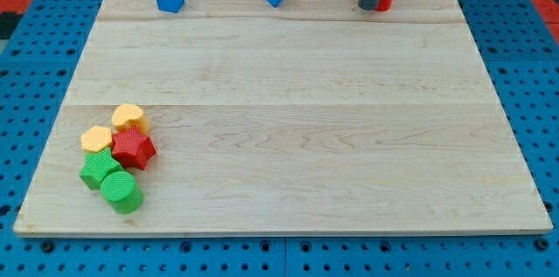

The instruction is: Nudge the red star up a bit

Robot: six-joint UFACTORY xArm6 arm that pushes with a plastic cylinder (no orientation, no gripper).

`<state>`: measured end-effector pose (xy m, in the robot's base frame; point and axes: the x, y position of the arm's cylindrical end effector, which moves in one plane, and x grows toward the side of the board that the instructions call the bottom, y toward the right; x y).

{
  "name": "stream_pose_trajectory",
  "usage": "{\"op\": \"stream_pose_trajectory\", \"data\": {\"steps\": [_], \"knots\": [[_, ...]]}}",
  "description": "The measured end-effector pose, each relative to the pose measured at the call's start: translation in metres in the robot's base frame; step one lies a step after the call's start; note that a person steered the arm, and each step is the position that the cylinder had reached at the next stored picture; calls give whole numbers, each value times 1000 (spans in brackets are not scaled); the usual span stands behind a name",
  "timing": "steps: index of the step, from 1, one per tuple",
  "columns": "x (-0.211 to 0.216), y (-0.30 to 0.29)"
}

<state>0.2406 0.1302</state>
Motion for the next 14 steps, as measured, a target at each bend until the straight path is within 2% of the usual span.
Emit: {"op": "stream_pose_trajectory", "data": {"steps": [4, 11, 14], "knots": [[5, -22], [181, -22], [279, -46]]}}
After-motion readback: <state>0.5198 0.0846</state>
